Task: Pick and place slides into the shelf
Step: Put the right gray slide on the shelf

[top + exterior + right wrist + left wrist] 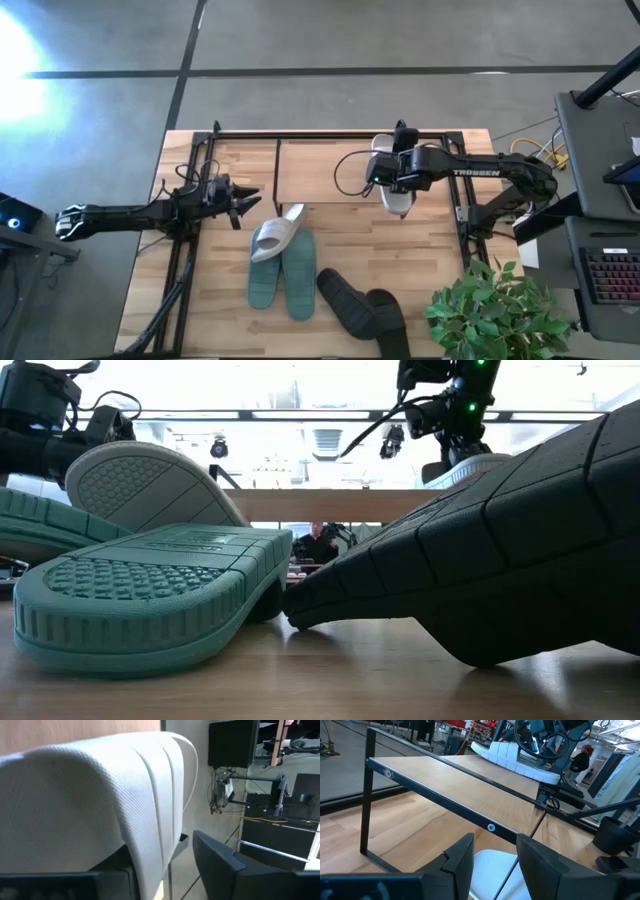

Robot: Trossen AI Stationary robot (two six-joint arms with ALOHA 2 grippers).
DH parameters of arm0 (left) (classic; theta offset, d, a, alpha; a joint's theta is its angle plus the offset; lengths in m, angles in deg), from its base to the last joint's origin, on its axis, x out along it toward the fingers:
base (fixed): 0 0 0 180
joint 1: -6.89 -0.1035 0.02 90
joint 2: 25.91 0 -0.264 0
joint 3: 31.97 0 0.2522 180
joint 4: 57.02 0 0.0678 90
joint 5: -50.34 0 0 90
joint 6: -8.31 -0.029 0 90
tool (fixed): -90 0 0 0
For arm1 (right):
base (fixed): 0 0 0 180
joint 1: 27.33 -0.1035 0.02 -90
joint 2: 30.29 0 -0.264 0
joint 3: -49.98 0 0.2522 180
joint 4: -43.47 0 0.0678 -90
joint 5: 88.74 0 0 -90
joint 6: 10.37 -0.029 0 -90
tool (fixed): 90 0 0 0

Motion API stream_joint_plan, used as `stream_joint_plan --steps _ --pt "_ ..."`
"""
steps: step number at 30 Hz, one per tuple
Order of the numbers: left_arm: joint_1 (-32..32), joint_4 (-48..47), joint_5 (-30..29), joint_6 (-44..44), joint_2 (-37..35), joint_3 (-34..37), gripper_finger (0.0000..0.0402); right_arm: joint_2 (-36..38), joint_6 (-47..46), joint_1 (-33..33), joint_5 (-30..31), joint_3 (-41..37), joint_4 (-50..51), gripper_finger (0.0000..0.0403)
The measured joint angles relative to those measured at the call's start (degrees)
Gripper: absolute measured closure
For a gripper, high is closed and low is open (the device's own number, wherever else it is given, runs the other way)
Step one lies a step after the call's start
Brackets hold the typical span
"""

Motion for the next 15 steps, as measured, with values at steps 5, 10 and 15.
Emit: stream_joint_plan --steps 5,10,15 --pt "0.00 -0.02 0.00 0.09 -0.01 0.01 0.0268 1.17 -2.61 -0.23 -1.62 1.72 4.03 0.0244" --pt "0.02 -0.07 -0.01 0.09 0.08 0.01 0.0268 2.70 -4.85 -0.31 -5.08 3.24 6.52 0.0243" --pt "0.00 -0.11 -0.02 0.09 0.06 0.01 0.0268 3.61 -6.45 -0.31 -8.17 4.26 7.54 0.0243"
